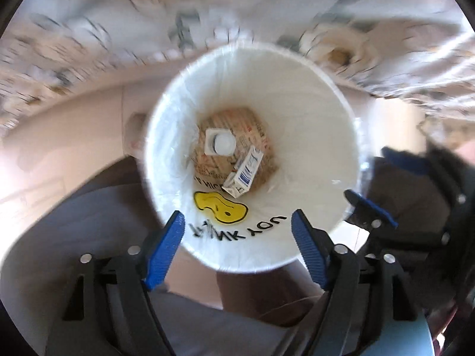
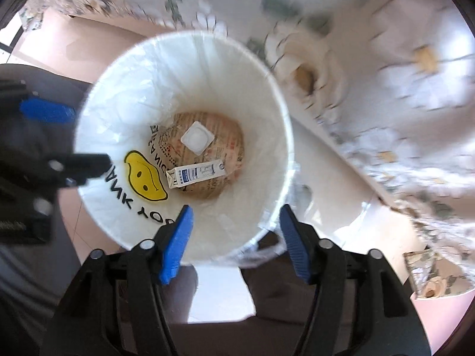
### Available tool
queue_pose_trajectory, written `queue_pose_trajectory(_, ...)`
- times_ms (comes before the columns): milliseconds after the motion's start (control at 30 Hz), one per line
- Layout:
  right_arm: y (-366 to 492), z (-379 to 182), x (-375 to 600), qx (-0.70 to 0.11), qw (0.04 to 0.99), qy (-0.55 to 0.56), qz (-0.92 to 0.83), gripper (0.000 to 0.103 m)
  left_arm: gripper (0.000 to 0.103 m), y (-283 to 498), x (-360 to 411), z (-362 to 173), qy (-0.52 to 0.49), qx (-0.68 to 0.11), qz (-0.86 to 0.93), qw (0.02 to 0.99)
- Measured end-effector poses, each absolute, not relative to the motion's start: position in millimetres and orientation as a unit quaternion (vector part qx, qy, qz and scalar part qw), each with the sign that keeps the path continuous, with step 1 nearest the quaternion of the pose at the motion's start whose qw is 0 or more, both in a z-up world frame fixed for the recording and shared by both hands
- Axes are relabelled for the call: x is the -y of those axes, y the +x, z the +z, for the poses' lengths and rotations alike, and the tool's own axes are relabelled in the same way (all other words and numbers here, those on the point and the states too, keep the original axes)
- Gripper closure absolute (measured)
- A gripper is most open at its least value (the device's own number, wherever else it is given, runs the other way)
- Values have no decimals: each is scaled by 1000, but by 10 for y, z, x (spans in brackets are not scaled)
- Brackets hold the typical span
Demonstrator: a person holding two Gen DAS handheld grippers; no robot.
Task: Collect trash
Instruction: 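Open both tools to drop the carton and cup into the bin, then move both tools back toward the remaining items on the bed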
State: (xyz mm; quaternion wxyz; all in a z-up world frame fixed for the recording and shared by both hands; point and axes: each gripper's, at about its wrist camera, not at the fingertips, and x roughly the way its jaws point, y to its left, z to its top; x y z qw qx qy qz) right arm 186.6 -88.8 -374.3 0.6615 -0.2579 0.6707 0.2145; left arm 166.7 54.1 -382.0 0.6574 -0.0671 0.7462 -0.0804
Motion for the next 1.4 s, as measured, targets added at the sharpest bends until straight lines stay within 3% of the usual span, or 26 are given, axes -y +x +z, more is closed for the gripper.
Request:
queue_pose_trajectory(267,1802,-2566,1127,-601,722,-242,244,36,23,1470,-851,-2729,-34,-682,-77,727)
queue_pose_trajectory(567,1588,-937,1337,-470,801,-254,270,31,19,1309,-1095,-1385,-18,-577,-64,814)
queue_pose_trajectory(933,1515,738,1482,-325,868,-262,269,26,13,1401,-1172,26,70,-459,-33,885)
queue_pose_trajectory(1167,1751,1361,1398,-270,883,-271,270,24,12,1838,-1266,497,92,-421,-28,902)
queue_pose_trajectory(1400,2294,1586,1158,-264,882,-280,273,23,12,2535,-1471,557,110,-421,-28,900)
